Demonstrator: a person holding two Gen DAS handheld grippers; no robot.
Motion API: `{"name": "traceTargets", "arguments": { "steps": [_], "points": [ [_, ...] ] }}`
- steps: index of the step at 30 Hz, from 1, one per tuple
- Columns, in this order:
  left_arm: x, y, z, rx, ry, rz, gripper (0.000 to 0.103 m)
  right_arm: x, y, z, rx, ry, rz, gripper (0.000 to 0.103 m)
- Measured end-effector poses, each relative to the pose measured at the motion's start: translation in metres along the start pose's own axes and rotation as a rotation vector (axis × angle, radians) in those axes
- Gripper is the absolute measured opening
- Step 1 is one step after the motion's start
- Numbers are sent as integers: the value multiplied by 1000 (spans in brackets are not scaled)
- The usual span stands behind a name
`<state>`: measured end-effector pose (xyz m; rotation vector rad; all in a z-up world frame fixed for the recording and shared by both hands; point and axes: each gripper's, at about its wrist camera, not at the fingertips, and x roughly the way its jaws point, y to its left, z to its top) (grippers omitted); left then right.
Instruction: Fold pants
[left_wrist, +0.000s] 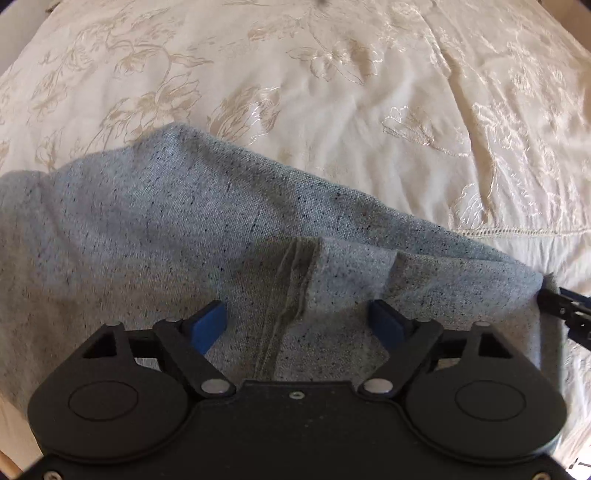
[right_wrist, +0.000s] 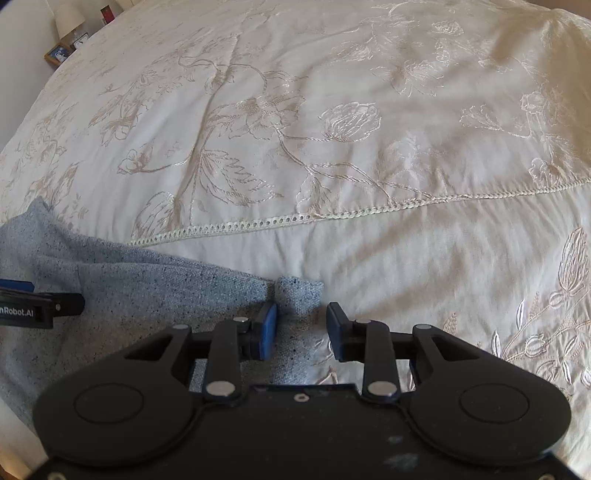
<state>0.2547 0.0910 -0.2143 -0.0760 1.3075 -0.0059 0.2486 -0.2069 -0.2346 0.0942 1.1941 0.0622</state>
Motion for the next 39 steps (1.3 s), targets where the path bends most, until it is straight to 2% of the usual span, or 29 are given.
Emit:
{"name": "traceTargets", "arguments": {
  "steps": [2, 7, 12, 17, 23, 29, 32, 35, 39],
  "points": [
    [-9, 7, -10, -20, 0, -5, 77, 1, 0, 1, -19, 5, 9, 33],
    [-19, 29, -51, -1, 41, 48, 78, 2, -2, 1, -53, -3, 27, 33],
    [-33, 58, -72, -82, 56, -16, 78, -1, 0, -1, -63, -6, 23, 34],
    [-62, 86, -81, -41, -14, 12, 70, -11, 6, 5, -65, -1, -11, 34],
    [-87, 146, -67, -66, -106, 37, 70, -55, 32, 1, -38, -117, -36, 34],
    [-89, 220, -50, -106, -147, 79, 70, -80, 101, -19, 18, -138, 56, 35],
    [-88, 256, -41, -94, -155, 93, 70, -78, 152, -32, 7, -117, 118, 35],
    [-85, 288, -32, -78, -168, 90, 70, -69, 207, -46, -24, -80, 134, 35],
    [-75, 321, -18, -54, -176, 87, 70, -64, 259, -60, -1, -54, 158, 35]
  ]
}}
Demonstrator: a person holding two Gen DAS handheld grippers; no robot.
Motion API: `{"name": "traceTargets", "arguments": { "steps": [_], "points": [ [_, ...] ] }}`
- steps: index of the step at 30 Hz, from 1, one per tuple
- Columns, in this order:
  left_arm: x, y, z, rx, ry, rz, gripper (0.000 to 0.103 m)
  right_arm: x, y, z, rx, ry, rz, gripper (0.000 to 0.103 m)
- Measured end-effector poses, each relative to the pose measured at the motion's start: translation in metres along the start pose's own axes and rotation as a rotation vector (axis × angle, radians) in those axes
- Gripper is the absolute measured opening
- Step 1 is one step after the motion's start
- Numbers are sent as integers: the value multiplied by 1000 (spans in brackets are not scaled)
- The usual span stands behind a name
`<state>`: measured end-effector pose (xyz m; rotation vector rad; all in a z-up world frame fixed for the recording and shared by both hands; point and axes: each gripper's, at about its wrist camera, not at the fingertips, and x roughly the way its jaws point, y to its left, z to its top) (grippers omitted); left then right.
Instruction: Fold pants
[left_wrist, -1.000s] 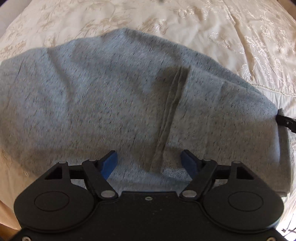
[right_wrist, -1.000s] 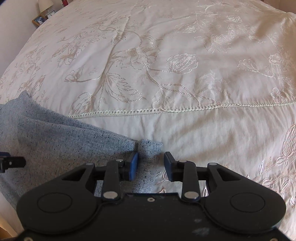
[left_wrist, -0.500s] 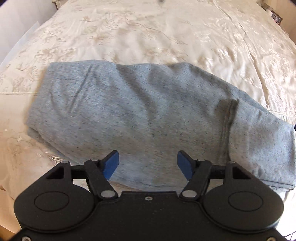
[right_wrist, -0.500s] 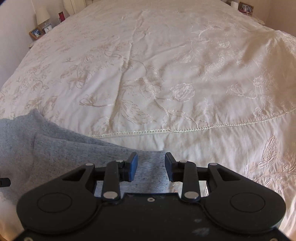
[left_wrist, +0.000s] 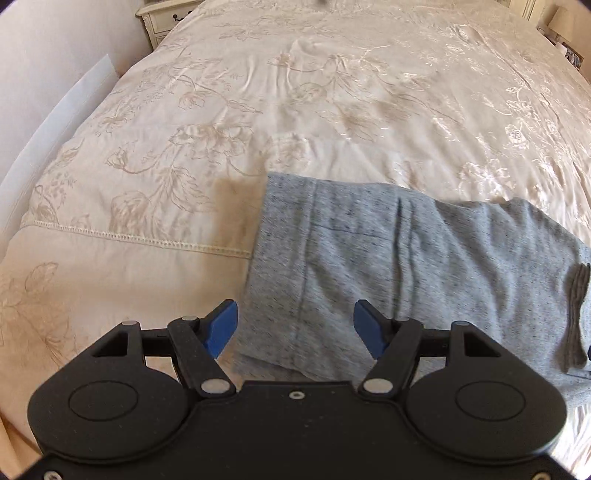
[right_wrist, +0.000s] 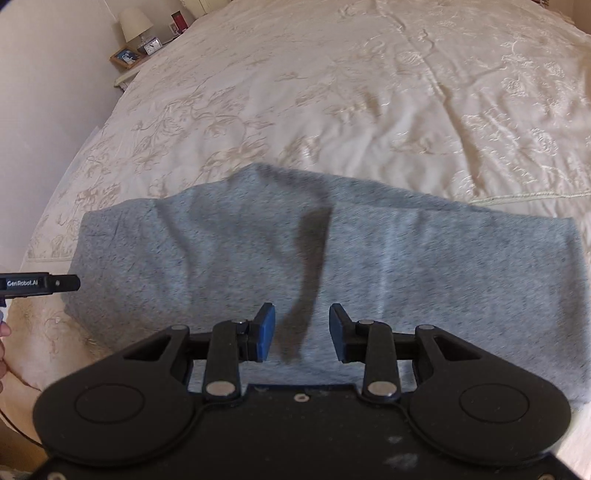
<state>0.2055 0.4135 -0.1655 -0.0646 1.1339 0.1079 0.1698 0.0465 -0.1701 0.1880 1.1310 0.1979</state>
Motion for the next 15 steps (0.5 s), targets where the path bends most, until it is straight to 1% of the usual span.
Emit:
{"name": "traceTargets", "arguments": {
  "steps": [2, 4, 5, 7, 9, 12, 15],
  "points": [
    [14, 10, 4, 17, 21, -13, 71, 3, 17, -3, -9, 4, -2, 35],
    [36, 19, 6, 30, 92, -47, 73, 5, 33, -5, -29, 6, -12, 35],
    [46, 22, 5, 29, 119, -71, 76, 5, 39, -6, -33, 6, -19, 35],
    [61, 29, 6, 3, 145, -107, 84, 4, 46, -9, -29, 5, -30, 35],
    [71, 33, 7, -29, 143, -134, 94, 3, 52, -10, -23, 10, -45, 35],
    [78, 29, 6, -20, 112, -143, 102, 2, 53, -13, -11, 18, -76, 35],
    [81, 20, 5, -6, 99, -141, 103, 5, 52, -16, 6, 32, -90, 35]
  ]
}}
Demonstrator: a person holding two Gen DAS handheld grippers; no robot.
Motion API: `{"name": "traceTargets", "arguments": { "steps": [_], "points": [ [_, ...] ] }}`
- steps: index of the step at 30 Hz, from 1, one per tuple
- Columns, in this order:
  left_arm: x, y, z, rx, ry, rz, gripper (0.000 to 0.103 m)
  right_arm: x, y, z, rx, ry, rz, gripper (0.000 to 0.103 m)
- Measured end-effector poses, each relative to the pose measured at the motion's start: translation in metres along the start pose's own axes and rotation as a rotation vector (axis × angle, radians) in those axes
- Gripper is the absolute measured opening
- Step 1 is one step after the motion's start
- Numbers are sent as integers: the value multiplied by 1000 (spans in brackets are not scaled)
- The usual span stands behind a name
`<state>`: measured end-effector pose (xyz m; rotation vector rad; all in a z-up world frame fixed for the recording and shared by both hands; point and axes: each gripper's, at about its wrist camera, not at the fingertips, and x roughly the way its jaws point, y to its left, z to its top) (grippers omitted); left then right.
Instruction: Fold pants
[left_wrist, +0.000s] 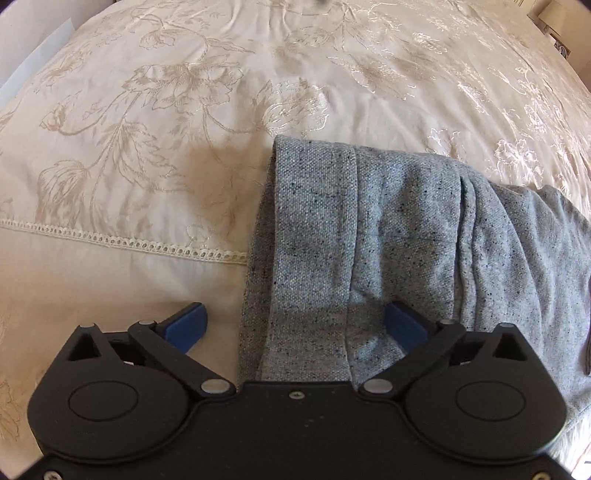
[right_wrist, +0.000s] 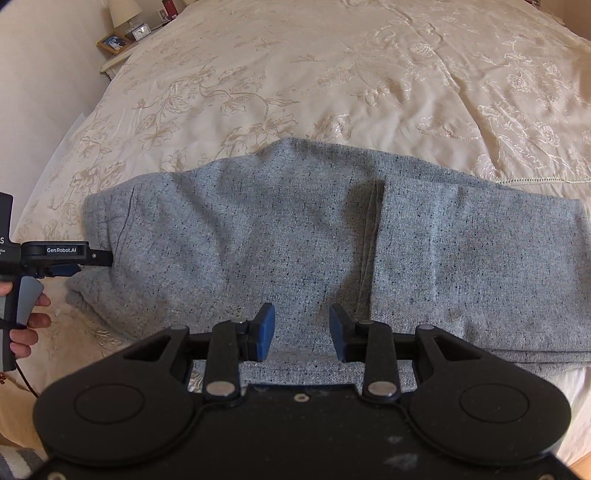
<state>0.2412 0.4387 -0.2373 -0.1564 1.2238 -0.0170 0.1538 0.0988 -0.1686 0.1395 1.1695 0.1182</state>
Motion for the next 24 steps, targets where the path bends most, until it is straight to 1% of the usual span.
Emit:
{"name": "traceTargets", "arguments": {
  "steps": [2, 4, 5, 6, 7, 8, 9, 10, 12, 13, 14, 15, 19, 20, 22, 24],
  "points": [
    [3, -1, 1, -21, 4, -4, 103, 5, 2, 1, -7, 8, -8, 35],
    [4, 0, 4, -33, 16, -12, 100, 10, 3, 7, -16, 1, -19, 35],
    [1, 1, 5, -37, 17, -40, 86, 14, 3, 13, -18, -9, -23, 35],
    [-3, 0, 7, -38, 13, -81, 64, 17, 4, 20, -20, -22, -29, 35],
    [-10, -2, 8, -40, 13, -96, 57, 21, 4, 29, -24, -38, -42, 35],
    [-14, -5, 8, -35, 12, -88, 49, 24, 4, 37, -30, -52, -54, 35],
    [-18, -8, 9, -24, 10, -87, 43, 28, 4, 46, -35, -66, -66, 35],
    [-21, -12, 9, -8, 1, -77, 42, 34, 3, 56, -38, -79, -74, 35],
    [-28, -15, 9, 7, -13, -67, 38, 45, 4, 74, -51, -84, -93, 31],
    [-33, -15, 9, 11, -21, -68, 37, 51, 5, 82, -61, -87, -105, 24],
    [-36, -15, 9, 14, -28, -68, 35, 59, 6, 90, -67, -82, -118, 9],
    [-39, -14, 9, 15, -33, -73, 33, 68, 5, 96, -66, -65, -128, 3],
    [-51, -13, 9, 26, -46, -94, 32, 113, -2, 107, -48, 42, -145, 2],
    [-54, -13, 10, 32, -49, -94, 32, 119, -5, 106, -40, 53, -142, 2],
    [-60, -13, 10, 39, -48, -96, 32, 118, -7, 107, -19, 42, -134, 2],
    [-63, -15, 9, 43, -52, -99, 32, 104, -10, 106, 12, 13, -109, 2]
  ]
}}
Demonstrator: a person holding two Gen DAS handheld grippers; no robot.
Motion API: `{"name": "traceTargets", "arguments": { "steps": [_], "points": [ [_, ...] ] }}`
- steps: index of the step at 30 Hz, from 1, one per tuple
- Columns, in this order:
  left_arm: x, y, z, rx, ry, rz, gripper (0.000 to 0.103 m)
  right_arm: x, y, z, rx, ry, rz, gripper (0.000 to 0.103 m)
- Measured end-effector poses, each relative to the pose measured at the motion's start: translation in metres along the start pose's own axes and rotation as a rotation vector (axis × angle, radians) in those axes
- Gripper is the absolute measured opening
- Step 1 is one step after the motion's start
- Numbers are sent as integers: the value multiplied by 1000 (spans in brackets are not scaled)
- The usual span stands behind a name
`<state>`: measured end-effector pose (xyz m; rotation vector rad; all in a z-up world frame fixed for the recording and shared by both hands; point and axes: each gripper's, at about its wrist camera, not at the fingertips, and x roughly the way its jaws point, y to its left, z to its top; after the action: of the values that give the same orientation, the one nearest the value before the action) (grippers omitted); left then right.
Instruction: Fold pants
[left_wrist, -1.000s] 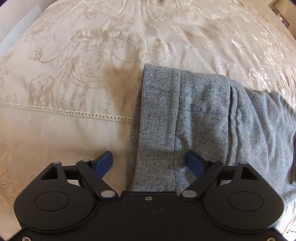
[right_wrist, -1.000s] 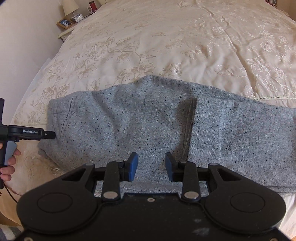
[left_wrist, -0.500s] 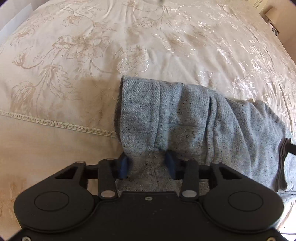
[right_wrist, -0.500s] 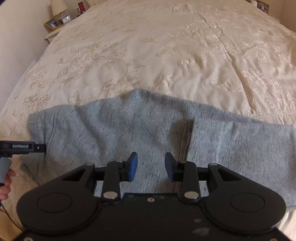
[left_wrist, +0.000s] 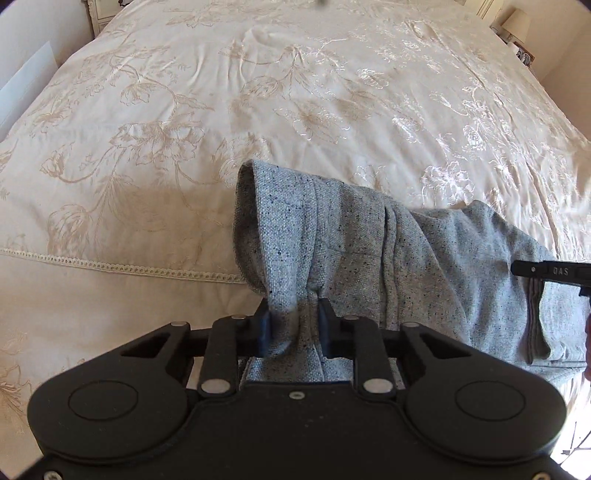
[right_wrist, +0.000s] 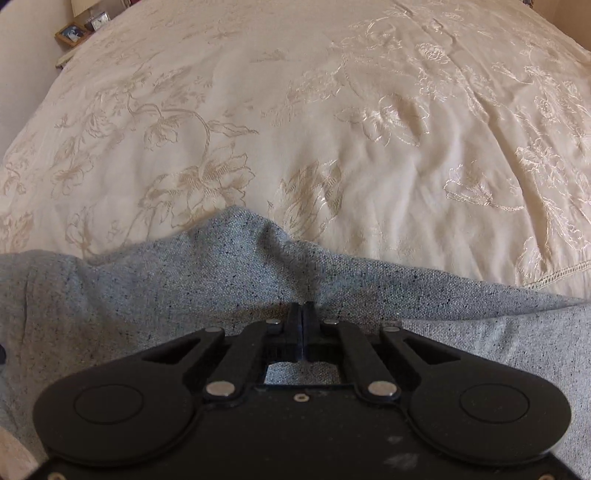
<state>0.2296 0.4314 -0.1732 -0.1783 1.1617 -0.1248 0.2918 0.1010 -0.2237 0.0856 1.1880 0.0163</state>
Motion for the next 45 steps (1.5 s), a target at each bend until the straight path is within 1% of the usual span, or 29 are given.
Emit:
{"name": "traceTargets", "arguments": {
  "steps": [4, 7, 9, 12, 13, 15, 16, 18, 19, 20, 21, 22, 23, 25, 27, 29, 30, 31, 32, 34, 37, 39, 40, 41, 42, 44, 45],
  "points": [
    [-4, -5, 0, -1, -12, 5, 32, -34, -3, -22, 48, -3, 66, 3],
    [-9, -8, 0, -10, -21, 3, 32, -51, 4, -52, 41, 26, 100, 3],
    [-13, -10, 2, -15, -30, -5, 31, -52, 12, -79, 27, 78, 116, 3],
    [-24, -18, 4, -10, -50, -26, 30, -37, 18, -113, 13, 189, 124, 3],
    [-29, -22, 5, 0, -58, -28, 30, -35, 19, -120, 11, 187, 124, 3],
    [-39, -31, 6, 11, -74, -31, 30, -37, 21, -121, -11, 176, 122, 3],
    [-44, -36, 7, 14, -83, -35, 30, -43, 20, -118, -1, 167, 125, 3],
    [-53, -47, 8, 19, -101, -40, 30, -57, 15, -113, 41, 107, 142, 5],
    [-58, -55, 8, 23, -109, -39, 30, -60, 13, -113, 41, 95, 155, 5],
    [-62, -63, 8, 30, -115, -39, 29, -59, 12, -114, 23, 106, 165, 5],
    [-67, -73, 8, 37, -123, -39, 28, -54, 12, -118, -3, 140, 173, 6],
    [-72, -82, 8, 45, -134, -37, 28, -44, 11, -124, -24, 192, 185, 6],
    [-77, -95, 7, 58, -149, -34, 28, -39, 10, -128, -40, 216, 208, 6],
    [-88, -122, 8, 83, -175, -31, 28, -43, 2, -125, -49, 206, 261, 6],
    [-94, -154, 8, 103, -190, -33, 28, -54, -14, -119, -11, 174, 317, 8],
    [-95, -191, 9, 125, -190, -55, 28, -66, -36, -115, 30, 136, 344, 9],
    [-93, -211, 8, 133, -192, -70, 23, -71, -48, -113, 52, 124, 360, 9],
    [-89, -231, 7, 140, -194, -89, 15, -77, -63, -112, 77, 110, 378, 9],
    [-83, -252, 6, 151, -186, -113, 13, -82, -77, -112, 93, 97, 395, 10],
    [-63, -294, 1, 180, -151, -171, 10, -90, -103, -110, 100, 72, 401, 10],
    [-31, -345, -12, 193, -94, -177, 10, -95, -151, -103, 123, 60, 375, 10],
    [-19, -363, -20, 199, -76, -144, 12, -93, -188, -100, 142, 78, 354, 10],
    [-16, -366, -24, 195, -66, -122, 12, -93, -201, -101, 144, 79, 350, 10],
    [-14, -366, -28, 187, -58, -100, 14, -95, -213, -99, 139, 77, 346, 11],
    [-15, -363, -32, 172, -55, -72, 20, -97, -223, -97, 126, 75, 339, 11],
    [-14, -349, -35, 132, -51, -3, 21, -102, -238, -92, 96, 64, 342, 20],
    [-13, -339, -37, 106, -52, 43, 21, -104, -243, -89, 85, 57, 347, 21]
  ]
}}
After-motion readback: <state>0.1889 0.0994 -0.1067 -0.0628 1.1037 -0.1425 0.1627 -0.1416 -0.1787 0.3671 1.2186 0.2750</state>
